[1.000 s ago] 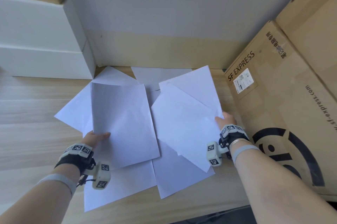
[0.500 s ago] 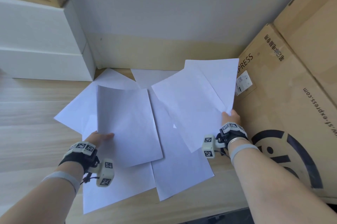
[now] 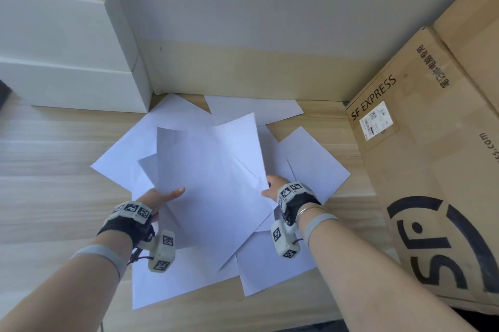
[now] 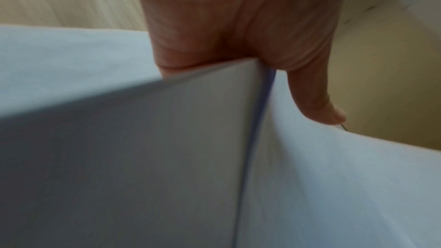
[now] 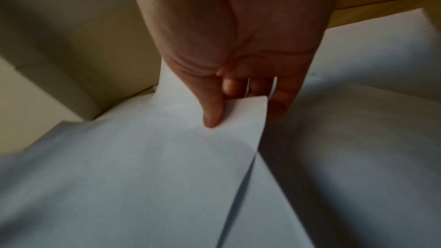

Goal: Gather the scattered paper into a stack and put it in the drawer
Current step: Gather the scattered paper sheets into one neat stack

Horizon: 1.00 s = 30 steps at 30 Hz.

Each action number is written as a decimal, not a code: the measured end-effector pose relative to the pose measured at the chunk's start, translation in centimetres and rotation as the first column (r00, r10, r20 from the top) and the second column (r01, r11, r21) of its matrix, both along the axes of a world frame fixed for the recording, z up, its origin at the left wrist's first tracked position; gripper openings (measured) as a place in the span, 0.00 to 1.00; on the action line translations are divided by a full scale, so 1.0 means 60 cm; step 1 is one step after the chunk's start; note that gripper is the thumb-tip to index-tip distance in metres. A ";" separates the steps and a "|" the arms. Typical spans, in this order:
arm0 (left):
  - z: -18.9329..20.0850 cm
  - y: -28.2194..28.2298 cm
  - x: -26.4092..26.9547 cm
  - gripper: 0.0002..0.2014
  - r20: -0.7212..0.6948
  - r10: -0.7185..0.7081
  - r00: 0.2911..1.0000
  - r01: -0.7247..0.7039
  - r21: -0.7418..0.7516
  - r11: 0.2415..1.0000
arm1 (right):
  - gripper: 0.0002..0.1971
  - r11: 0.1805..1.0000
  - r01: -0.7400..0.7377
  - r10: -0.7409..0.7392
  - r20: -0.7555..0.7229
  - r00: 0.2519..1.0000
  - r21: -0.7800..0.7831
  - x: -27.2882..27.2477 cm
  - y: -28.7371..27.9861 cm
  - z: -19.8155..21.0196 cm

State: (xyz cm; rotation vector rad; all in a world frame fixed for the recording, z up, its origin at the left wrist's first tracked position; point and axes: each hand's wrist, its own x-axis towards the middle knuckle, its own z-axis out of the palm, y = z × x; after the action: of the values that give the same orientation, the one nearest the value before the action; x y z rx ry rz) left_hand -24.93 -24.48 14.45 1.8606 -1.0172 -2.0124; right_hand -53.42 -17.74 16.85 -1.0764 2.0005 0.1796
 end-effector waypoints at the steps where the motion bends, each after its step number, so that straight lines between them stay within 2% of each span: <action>1: -0.006 -0.003 0.002 0.28 0.008 0.002 1.000 -0.002 0.010 1.000 | 0.21 0.998 -0.055 0.055 -0.003 0.998 0.023 0.008 -0.007 -0.001; 8: 0.014 0.000 -0.004 0.19 -0.071 0.035 0.997 -0.032 0.039 0.999 | 0.32 0.947 -0.302 0.305 -0.010 0.952 0.112 0.064 -0.056 0.002; 10: 0.004 -0.005 0.001 0.21 -0.032 0.045 0.998 -0.045 0.017 0.999 | 0.34 0.938 -0.325 0.331 -0.036 0.943 0.116 0.073 -0.072 0.005; 12: -0.005 -0.010 0.010 0.27 0.001 0.057 0.998 -0.057 -0.018 0.998 | 0.30 0.972 -0.237 0.237 -0.053 0.970 0.004 0.067 -0.094 0.004; 14: -0.012 -0.019 0.021 0.27 -0.010 0.094 0.996 -0.094 -0.043 0.995 | 0.24 0.978 -0.147 0.137 -0.081 0.987 -0.149 0.050 -0.117 0.003; 17: -0.004 -0.031 0.034 0.31 0.025 0.132 0.991 -0.131 -0.049 0.990 | 0.08 0.947 -0.162 0.117 -0.171 0.978 -0.278 0.026 -0.153 0.003; 20: -0.003 -0.041 0.050 0.23 0.043 0.169 0.985 -0.167 -0.044 0.985 | 0.14 0.938 -0.194 0.146 -0.180 0.973 -0.288 0.020 -0.192 -0.010; 22: -0.007 -0.045 0.059 0.21 0.043 0.198 0.979 -0.196 -0.040 0.980 | 0.17 0.936 -0.212 0.161 -0.196 0.967 -0.280 0.026 -0.218 -0.023; 27: -0.024 -0.058 0.081 0.23 0.041 0.257 0.965 -0.256 -0.035 0.966 | 0.28 0.907 -0.267 0.194 -0.240 0.951 -0.325 0.052 -0.268 -0.051; 30: -0.027 -0.064 0.088 0.30 0.026 0.278 0.960 -0.277 -0.025 0.960 | 0.33 0.906 -0.243 0.168 -0.233 0.958 -0.347 0.067 -0.285 -0.060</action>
State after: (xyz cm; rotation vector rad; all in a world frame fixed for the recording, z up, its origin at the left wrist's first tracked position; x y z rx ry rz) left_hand -19.63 -28.34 12.81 1.9051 -0.7318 -1.8099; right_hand -49.42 -34.81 13.25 -1.5704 2.1484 0.0146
